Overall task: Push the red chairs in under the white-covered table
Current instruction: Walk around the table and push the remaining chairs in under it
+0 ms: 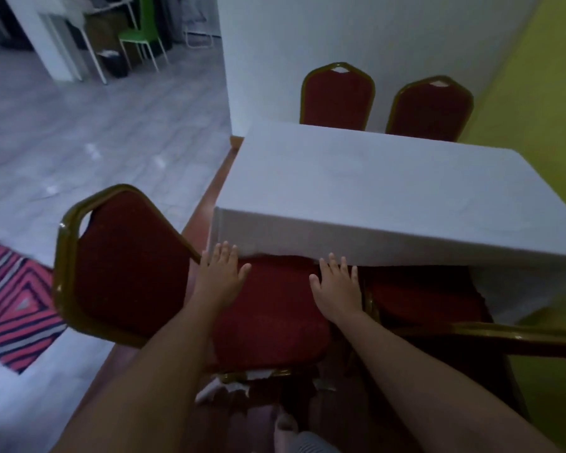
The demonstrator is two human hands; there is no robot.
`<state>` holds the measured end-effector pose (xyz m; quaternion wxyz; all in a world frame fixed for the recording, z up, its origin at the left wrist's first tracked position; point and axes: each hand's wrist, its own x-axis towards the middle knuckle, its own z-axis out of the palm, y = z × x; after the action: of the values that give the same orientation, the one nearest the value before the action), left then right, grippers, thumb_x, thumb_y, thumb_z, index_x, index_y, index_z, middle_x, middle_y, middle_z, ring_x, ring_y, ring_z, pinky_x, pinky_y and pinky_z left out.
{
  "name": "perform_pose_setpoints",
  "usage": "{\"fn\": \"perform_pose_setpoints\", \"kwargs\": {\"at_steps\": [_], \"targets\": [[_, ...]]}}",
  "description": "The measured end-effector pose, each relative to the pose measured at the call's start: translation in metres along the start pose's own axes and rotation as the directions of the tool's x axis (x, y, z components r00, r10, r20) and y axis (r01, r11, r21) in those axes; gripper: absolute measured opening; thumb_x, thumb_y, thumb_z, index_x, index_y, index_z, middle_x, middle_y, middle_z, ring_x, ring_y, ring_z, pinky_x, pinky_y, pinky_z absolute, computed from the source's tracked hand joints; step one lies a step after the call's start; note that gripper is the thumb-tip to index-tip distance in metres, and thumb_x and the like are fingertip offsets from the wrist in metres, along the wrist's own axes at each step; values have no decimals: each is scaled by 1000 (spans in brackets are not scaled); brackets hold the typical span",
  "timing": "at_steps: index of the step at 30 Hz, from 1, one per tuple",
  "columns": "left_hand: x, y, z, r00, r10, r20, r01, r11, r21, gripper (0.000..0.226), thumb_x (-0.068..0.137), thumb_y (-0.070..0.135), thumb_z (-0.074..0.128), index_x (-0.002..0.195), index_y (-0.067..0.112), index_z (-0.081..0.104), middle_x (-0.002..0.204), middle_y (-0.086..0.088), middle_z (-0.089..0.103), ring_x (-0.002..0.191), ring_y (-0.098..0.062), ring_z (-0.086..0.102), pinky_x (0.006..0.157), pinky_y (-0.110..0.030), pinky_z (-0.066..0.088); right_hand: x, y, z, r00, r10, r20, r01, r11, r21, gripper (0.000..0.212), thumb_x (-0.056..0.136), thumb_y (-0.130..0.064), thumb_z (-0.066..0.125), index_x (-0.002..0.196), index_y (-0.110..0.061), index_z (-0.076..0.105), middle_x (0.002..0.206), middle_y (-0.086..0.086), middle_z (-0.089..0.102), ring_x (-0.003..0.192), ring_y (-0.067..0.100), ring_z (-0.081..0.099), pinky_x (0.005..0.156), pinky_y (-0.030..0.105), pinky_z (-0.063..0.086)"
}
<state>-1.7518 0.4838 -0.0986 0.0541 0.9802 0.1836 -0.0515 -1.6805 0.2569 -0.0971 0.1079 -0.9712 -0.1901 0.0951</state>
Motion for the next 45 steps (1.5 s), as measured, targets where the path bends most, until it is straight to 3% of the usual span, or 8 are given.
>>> {"fn": "perform_pose_setpoints", "kwargs": {"at_steps": [12, 19, 23, 26, 33, 36, 39, 45], "targets": [[13, -139, -40, 974, -225, 3, 224, 971, 82, 62, 100, 46, 17, 150, 10, 9, 159, -10, 6, 146, -24, 2, 117, -46, 1, 68, -146, 25, 960, -272, 68, 274, 962, -17, 58, 100, -42, 27, 149, -13, 23, 159, 8, 16, 147, 27, 7, 118, 48, 2], [32, -216, -70, 976, -211, -55, 216, 966, 144, 61, 101, 44, 19, 150, 10, 9, 158, -12, 6, 146, -24, 1, 117, -42, -1, 64, -226, 34, 926, -373, 57, 371, 927, 49, 58, 100, -42, 25, 150, -12, 21, 160, 8, 14, 147, 26, 5, 118, 46, 0], [58, -242, -85, 997, -64, -50, 70, 988, 135, 59, 101, 41, 20, 150, 10, 11, 158, -10, 9, 146, -22, 4, 117, -36, 4, 57, -282, 48, 915, -403, 23, 400, 913, 79, 67, 95, -51, 14, 150, -13, 22, 160, 7, 14, 147, 25, 4, 117, 45, -2], [82, -270, -102, 994, 41, -98, -31, 995, 98, 56, 101, 38, 22, 149, 11, 16, 158, -9, 14, 146, -22, 6, 117, -40, 4, 49, -333, 59, 917, -400, -1, 399, 914, 78, 81, 85, -57, 0, 149, -13, 23, 159, 5, 19, 147, 24, 5, 117, 44, -2], [105, -353, -113, 991, 82, 102, -82, 997, 3, 57, 101, 43, 11, 149, 15, 17, 158, -7, 14, 146, -20, 6, 117, -46, 4, 30, -423, 62, 939, -343, -23, 341, 921, 188, 83, 89, -69, 4, 151, -17, 21, 159, 0, 19, 147, 19, 6, 119, 45, -1], [110, -358, -112, 978, 204, 46, -202, 978, -51, 52, 102, 40, 14, 149, 20, 17, 157, -5, 17, 145, -19, 10, 117, -44, 6, 27, -448, 62, 958, -287, 8, 283, 947, 154, 83, 89, -70, 12, 152, -15, 11, 160, 1, 11, 147, 21, 2, 118, 45, -4], [114, -359, -113, 939, 345, 8, -344, 937, -65, 50, 102, 39, 15, 149, 24, 21, 156, 1, 21, 144, -17, 13, 117, -41, 7, 32, -463, 70, 980, -193, 41, 187, 975, 119, 76, 94, -57, 28, 151, -13, 3, 161, 5, 5, 147, 24, 1, 118, 47, -1], [116, -367, -105, 854, 512, -91, -519, 851, -86, 70, 91, 50, 3, 141, 20, 41, 152, -1, 32, 143, -12, 19, 116, -32, 12, 38, -472, 79, 993, -119, -21, 121, 976, 182, 72, 92, -49, 35, 151, -14, 12, 160, 4, 13, 147, 21, 6, 119, 47, 5]]}}
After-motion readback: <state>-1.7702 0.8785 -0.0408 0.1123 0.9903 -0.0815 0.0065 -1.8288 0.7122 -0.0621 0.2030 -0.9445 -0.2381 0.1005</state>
